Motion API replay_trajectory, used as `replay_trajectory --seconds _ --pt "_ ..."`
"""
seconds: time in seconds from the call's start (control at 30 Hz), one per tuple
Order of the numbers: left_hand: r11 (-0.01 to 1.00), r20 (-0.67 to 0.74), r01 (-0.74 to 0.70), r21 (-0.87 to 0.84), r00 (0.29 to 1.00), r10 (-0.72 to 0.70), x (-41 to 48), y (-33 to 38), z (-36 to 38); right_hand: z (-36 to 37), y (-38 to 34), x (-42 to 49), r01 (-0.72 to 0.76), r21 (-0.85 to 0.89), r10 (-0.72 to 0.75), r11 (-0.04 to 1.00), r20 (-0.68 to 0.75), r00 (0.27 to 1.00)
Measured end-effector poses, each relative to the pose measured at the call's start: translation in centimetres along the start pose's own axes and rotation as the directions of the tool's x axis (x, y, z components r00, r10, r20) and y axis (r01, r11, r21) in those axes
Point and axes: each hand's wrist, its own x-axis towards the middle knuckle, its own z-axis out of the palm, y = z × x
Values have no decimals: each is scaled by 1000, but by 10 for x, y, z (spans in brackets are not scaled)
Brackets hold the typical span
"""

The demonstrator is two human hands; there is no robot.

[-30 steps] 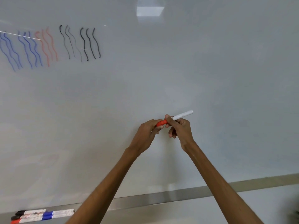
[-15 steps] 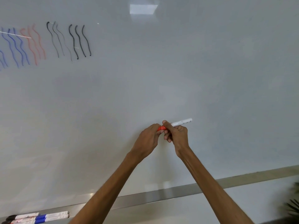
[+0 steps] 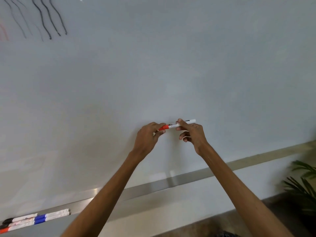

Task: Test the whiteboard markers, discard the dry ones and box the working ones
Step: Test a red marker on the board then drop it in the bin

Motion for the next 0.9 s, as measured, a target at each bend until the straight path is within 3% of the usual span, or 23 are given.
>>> replay_trajectory --seconds 0.27,0.4,0.57,0.9 --pt "994 174 91 -54 981 -80 -21 7 56 -65 43 -16 -146 -51 142 988 -75 987" --pt "991 288 129 -34 951 -114 -44 13 101 -111 74 -31 -231 -212 223 950 -63 973" --pt "994 441 101 29 891 -103 -77 29 168 -171 124 -50 -251 -487 278 837 -16 960" --pt "998 686 58 -32 727 -20 -124 73 289 -272 193 -89 -233 -759 272 608 -76 959"
